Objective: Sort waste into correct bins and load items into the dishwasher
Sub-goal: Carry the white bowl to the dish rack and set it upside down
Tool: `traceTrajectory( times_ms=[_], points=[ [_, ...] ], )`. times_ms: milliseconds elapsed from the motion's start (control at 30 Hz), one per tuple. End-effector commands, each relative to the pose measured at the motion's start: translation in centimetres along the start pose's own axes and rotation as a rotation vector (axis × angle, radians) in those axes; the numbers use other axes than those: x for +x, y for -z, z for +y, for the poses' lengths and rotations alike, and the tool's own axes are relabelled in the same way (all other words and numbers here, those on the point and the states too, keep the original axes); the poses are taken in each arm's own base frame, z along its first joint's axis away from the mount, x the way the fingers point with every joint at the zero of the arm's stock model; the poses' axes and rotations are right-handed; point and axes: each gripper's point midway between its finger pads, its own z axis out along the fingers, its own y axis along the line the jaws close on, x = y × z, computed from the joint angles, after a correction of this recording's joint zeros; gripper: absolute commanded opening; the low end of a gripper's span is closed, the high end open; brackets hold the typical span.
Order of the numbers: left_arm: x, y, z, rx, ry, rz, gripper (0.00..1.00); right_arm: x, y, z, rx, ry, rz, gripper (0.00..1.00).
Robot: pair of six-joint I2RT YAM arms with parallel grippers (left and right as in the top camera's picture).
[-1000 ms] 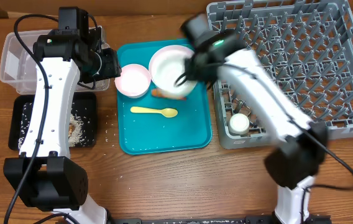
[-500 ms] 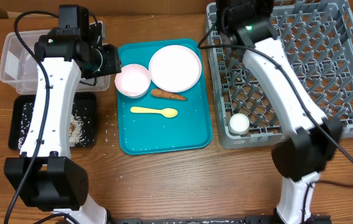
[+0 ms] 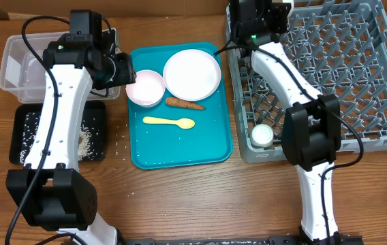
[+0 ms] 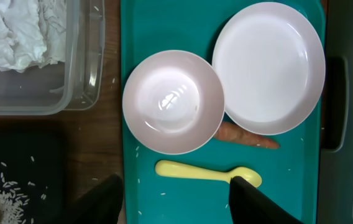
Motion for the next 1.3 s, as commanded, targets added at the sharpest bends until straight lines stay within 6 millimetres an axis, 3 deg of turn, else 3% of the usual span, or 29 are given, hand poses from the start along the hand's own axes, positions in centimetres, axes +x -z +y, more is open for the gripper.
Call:
traceTrajectory(
  times_ms=[0,233,700,733,800,867,1067,1267],
  points=[
    [0.1,-0.5,0.1,-0.012,-0.012,0.005,0.57,0.9,-0.2,0.9,-0.002,0.044,0.014,0.04],
    [0.1,-0.5,0.3,-0.028,-0.013,0.002,0.58,2.3,0.8,3.3,-0.113,0.078,0.043,0.04],
    [-0.3,-0.5,0.2,-0.024,-0.015,-0.013,0.61,3.6,1.9,4.6,-0.15,0.141,0.069,0.06],
    [-0.3,-0.5,0.2,-0.024,-0.016,-0.014,0.62,3.9,2.2,4.7,-0.154,0.158,0.073,0.07],
    [-0.4,-0.5,0.2,-0.024,-0.016,-0.017,0.62,4.3,2.8,5.2,-0.176,0.19,0.081,0.21],
    [-0.4,-0.5,0.2,-0.023,-0.016,-0.018,0.62,4.2,3.4,5.7,-0.188,0.194,0.075,0.22],
    [-0.5,-0.5,0.2,-0.023,-0.016,-0.019,0.62,4.3,5.3,6.7,-0.215,0.233,0.062,0.41],
    [-0.4,-0.5,0.2,-0.023,-0.016,-0.017,0.62,5.1,7.0,7.2,-0.225,0.309,0.069,0.53]
  ],
)
